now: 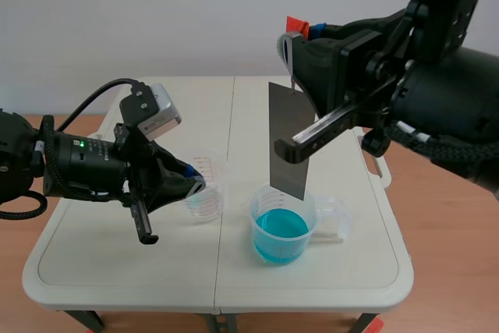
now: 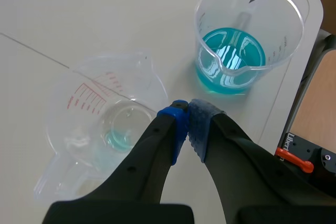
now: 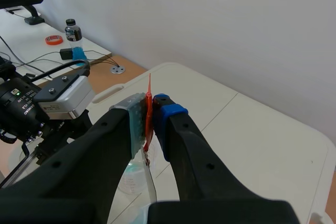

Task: Hold the metal plate by the orange handle, dip it into the blue solution, take it out and point at it, then put the plate back in the beaker on the left.
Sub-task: 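Point at the plate with the left hand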

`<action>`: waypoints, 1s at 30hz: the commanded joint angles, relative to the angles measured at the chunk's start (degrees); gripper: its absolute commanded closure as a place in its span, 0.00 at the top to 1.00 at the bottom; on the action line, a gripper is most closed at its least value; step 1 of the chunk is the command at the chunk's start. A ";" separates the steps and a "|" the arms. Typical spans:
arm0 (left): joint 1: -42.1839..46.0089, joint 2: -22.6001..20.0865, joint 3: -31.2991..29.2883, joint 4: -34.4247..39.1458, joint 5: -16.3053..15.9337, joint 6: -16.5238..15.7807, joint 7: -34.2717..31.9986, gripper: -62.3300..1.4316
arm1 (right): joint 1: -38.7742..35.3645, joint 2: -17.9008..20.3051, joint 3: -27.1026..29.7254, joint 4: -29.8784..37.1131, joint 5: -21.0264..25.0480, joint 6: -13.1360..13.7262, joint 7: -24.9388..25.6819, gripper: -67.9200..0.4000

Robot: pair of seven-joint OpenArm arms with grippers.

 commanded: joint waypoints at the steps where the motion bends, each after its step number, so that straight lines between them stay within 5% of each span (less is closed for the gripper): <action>1: -0.46 0.57 0.37 1.31 -0.96 -0.11 -0.83 0.05 | 0.55 -0.13 0.04 1.29 0.59 0.02 0.83 0.03; 16: -1.20 6.29 1.66 1.33 -2.49 -0.11 -0.98 0.05 | 0.66 -0.13 0.04 1.29 0.59 0.04 0.61 0.03; 30: -1.20 6.91 1.66 1.33 -2.47 -0.11 -0.96 0.05 | 0.66 -0.13 0.04 1.29 0.59 0.04 0.39 0.03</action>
